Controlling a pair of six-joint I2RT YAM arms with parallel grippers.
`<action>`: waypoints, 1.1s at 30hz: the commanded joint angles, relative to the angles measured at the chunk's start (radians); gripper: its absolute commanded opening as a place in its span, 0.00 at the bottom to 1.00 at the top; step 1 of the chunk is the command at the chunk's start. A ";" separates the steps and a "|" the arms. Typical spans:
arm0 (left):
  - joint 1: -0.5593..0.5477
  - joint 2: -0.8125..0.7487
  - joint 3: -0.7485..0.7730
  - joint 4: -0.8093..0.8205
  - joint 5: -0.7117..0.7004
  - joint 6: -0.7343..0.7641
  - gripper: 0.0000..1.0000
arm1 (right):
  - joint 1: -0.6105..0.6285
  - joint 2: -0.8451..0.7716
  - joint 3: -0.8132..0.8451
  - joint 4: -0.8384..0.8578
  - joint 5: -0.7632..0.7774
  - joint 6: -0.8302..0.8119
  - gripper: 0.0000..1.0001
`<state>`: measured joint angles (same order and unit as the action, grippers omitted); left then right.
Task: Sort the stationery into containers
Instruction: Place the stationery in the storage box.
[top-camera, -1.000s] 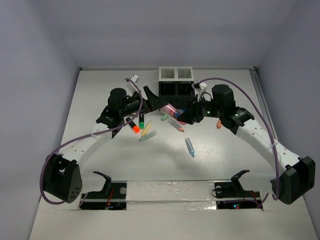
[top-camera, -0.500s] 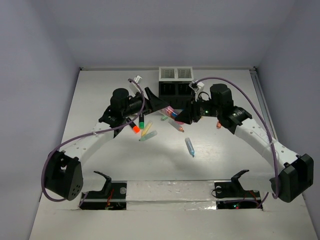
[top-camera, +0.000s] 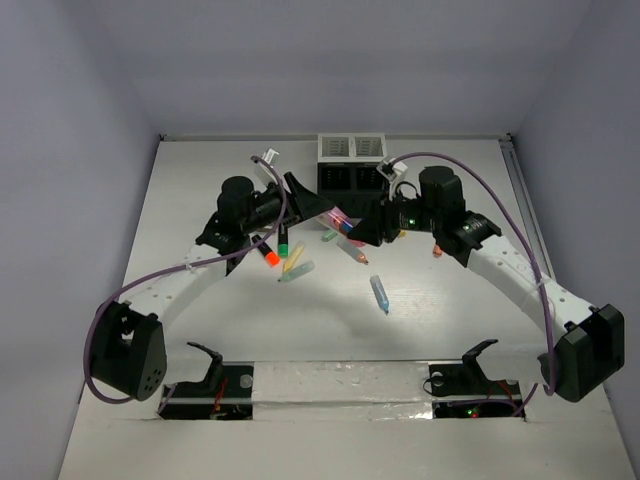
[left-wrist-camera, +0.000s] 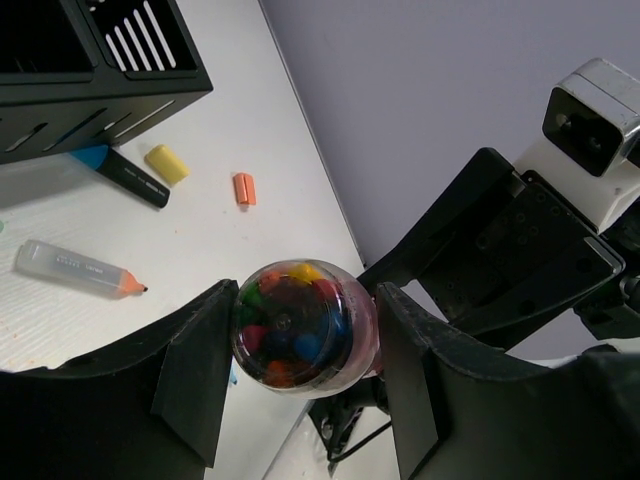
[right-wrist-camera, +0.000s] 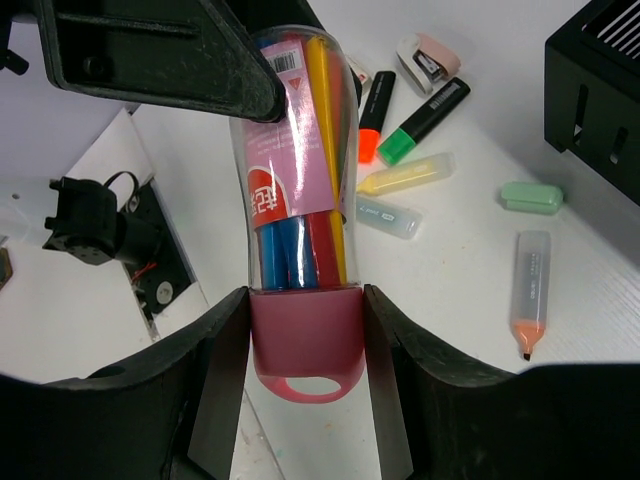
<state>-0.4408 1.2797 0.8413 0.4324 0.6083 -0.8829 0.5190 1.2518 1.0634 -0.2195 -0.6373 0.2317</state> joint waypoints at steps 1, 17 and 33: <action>-0.018 -0.051 -0.016 0.100 0.087 -0.051 0.04 | 0.010 0.011 0.038 0.164 0.047 0.015 0.06; 0.082 -0.192 -0.050 0.279 -0.018 -0.166 0.00 | 0.010 -0.057 -0.149 0.626 0.019 0.362 1.00; 0.063 -0.321 -0.248 0.611 -0.234 -0.274 0.00 | 0.041 0.052 -0.181 1.128 -0.091 0.632 0.92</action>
<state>-0.3676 0.9897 0.5983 0.8932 0.4091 -1.1309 0.5385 1.3048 0.8280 0.8276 -0.7170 0.8574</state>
